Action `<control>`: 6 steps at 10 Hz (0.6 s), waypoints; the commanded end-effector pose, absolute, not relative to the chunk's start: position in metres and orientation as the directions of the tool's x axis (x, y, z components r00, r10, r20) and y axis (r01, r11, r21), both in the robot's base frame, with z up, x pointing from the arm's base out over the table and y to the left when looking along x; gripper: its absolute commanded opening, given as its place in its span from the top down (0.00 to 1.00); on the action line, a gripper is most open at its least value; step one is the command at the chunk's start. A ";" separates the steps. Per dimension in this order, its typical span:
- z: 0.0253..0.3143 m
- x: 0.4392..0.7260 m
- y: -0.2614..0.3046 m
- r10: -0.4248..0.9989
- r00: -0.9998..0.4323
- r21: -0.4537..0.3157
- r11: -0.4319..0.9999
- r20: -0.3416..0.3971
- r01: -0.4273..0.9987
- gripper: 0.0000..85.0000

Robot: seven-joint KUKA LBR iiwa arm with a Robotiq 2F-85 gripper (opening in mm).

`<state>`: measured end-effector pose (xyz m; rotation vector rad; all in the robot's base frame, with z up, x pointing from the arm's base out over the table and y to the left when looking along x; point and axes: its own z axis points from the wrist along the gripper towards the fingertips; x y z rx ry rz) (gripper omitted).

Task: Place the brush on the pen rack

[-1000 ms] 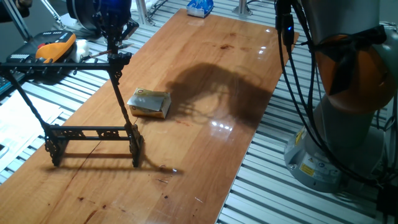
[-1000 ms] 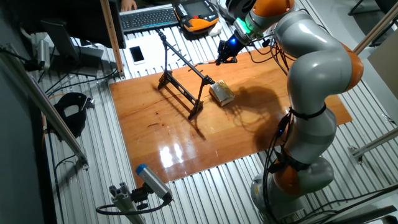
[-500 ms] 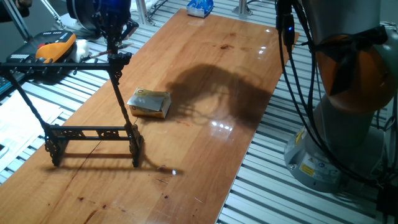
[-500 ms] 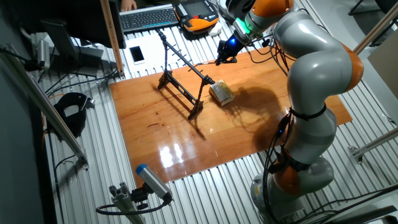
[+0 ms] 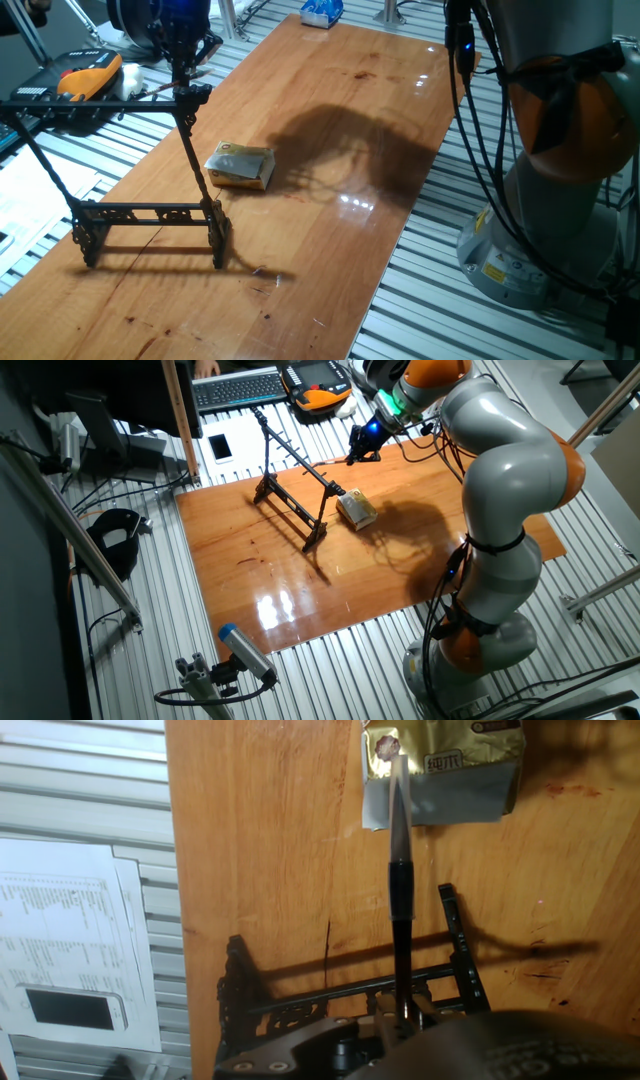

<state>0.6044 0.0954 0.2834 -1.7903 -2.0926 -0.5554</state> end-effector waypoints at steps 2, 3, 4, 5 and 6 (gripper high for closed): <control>0.284 0.604 0.096 0.859 -0.157 0.079 0.136 0.488 0.988 1.00; 0.284 0.603 0.096 0.859 -0.157 0.079 0.136 0.487 0.988 1.00; 0.284 0.603 0.096 0.859 -0.157 0.079 0.136 0.487 0.988 1.00; 0.283 0.603 0.097 0.861 -0.155 0.079 0.134 0.485 0.988 1.00; 0.282 0.603 0.098 0.862 -0.145 0.067 0.128 0.486 0.989 1.00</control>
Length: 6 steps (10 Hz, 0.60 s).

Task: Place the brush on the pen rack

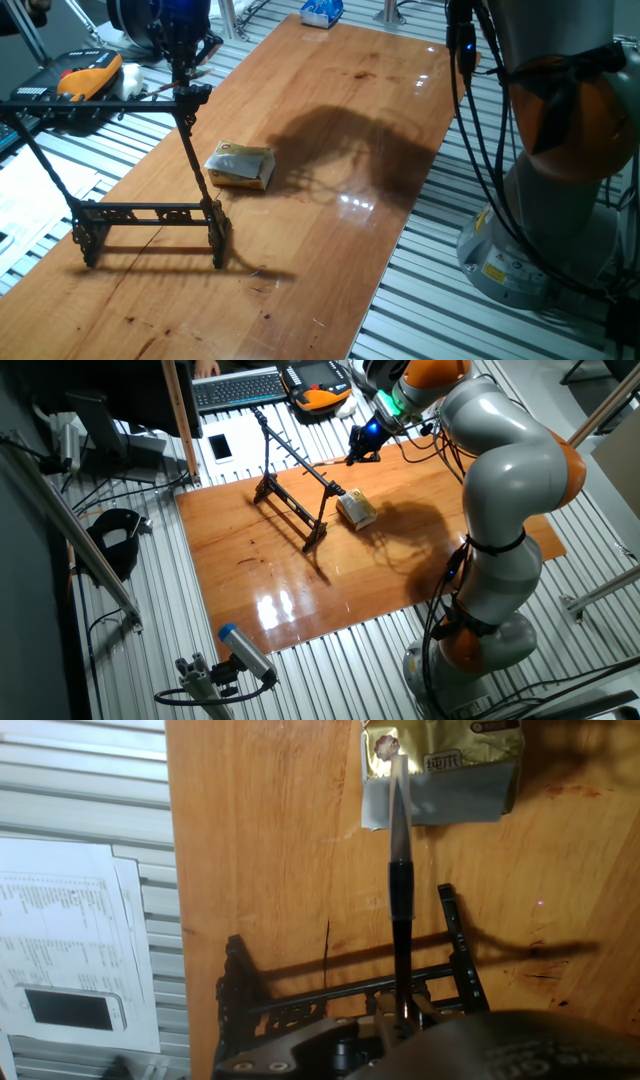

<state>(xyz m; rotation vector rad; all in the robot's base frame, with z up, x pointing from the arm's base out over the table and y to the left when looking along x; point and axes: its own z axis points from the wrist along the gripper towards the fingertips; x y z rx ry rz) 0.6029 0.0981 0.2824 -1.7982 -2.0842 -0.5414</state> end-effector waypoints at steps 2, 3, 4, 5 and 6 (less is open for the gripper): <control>0.281 0.601 0.101 0.861 -0.139 0.063 0.124 0.489 0.990 1.00; 0.282 0.601 0.100 0.860 -0.137 0.062 0.123 0.492 0.991 1.00; 0.283 0.600 0.100 0.857 -0.136 0.060 0.122 0.497 0.991 1.00; 0.283 0.600 0.100 0.851 -0.133 0.059 0.119 0.508 0.991 1.00; 0.283 0.600 0.101 0.850 -0.131 0.057 0.119 0.510 0.991 1.00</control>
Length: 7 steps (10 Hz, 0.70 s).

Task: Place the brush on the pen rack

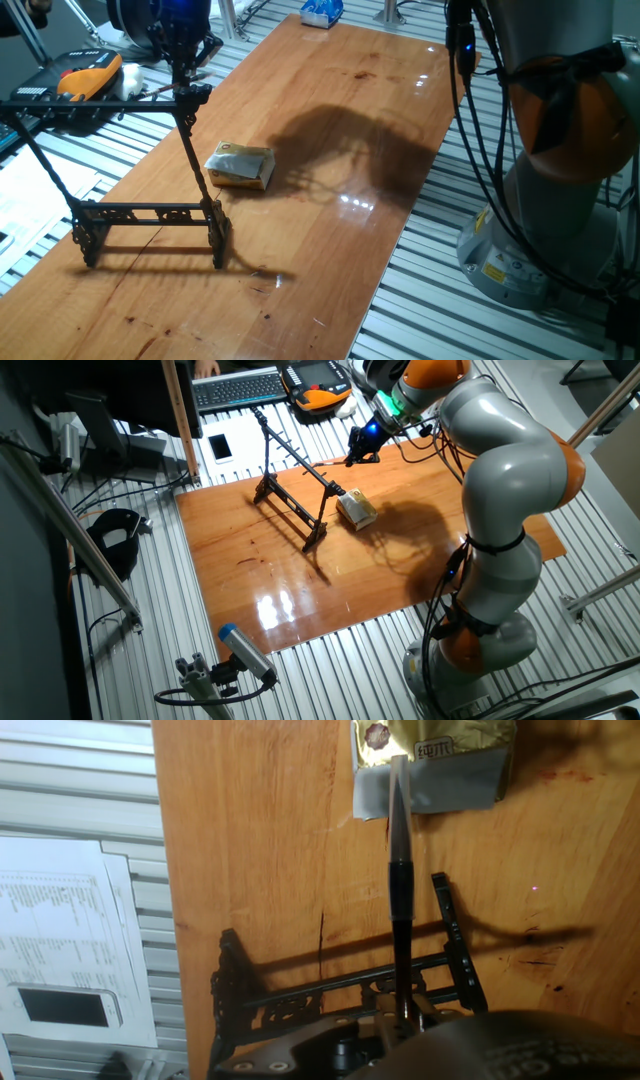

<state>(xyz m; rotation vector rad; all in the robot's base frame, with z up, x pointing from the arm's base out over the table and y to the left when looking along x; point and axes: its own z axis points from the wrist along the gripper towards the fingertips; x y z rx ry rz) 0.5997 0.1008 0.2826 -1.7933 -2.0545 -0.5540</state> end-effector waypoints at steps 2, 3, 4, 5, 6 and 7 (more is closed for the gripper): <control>0.283 0.599 0.101 0.854 -0.136 0.062 0.121 0.502 0.991 1.00; 0.284 0.598 0.102 0.855 -0.137 0.063 0.122 0.501 0.991 1.00; 0.284 0.598 0.102 0.855 -0.137 0.063 0.122 0.500 0.991 1.00; 0.284 0.597 0.103 0.858 -0.139 0.066 0.122 0.495 0.990 1.00; 0.284 0.596 0.104 0.859 -0.139 0.068 0.121 0.494 0.990 1.00; 0.282 0.595 0.106 0.861 -0.139 0.070 0.120 0.489 0.990 1.00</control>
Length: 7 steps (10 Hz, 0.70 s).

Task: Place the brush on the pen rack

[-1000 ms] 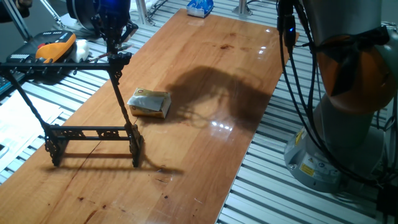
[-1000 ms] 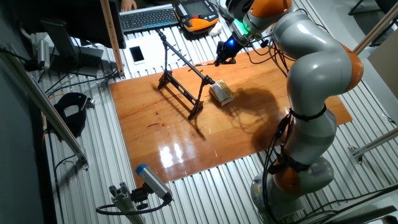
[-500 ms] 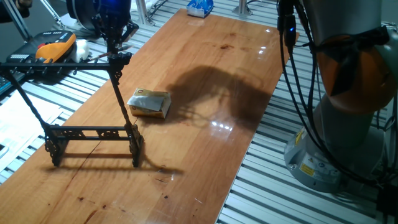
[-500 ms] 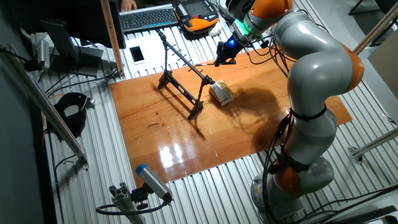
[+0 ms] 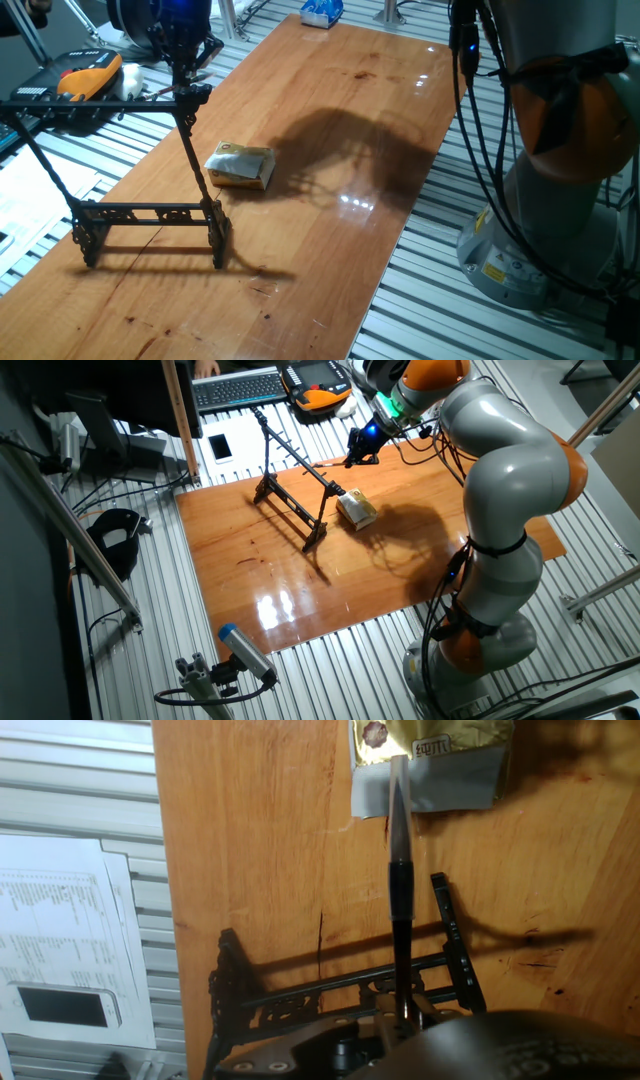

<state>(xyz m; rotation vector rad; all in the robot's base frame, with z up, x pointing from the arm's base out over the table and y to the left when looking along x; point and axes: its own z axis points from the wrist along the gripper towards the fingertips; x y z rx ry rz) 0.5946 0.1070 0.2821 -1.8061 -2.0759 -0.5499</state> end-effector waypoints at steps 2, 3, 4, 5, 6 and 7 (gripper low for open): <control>0.280 0.593 0.110 0.863 -0.137 0.072 0.117 0.486 0.991 1.00; 0.279 0.593 0.111 0.864 -0.137 0.072 0.117 0.485 0.991 1.00; 0.279 0.594 0.110 0.864 -0.136 0.071 0.116 0.485 0.991 1.00; 0.278 0.595 0.110 0.866 -0.136 0.070 0.116 0.481 0.991 1.00; 0.276 0.595 0.111 0.868 -0.136 0.072 0.115 0.477 0.991 1.00; 0.273 0.594 0.113 0.873 -0.139 0.074 0.118 0.467 0.990 1.00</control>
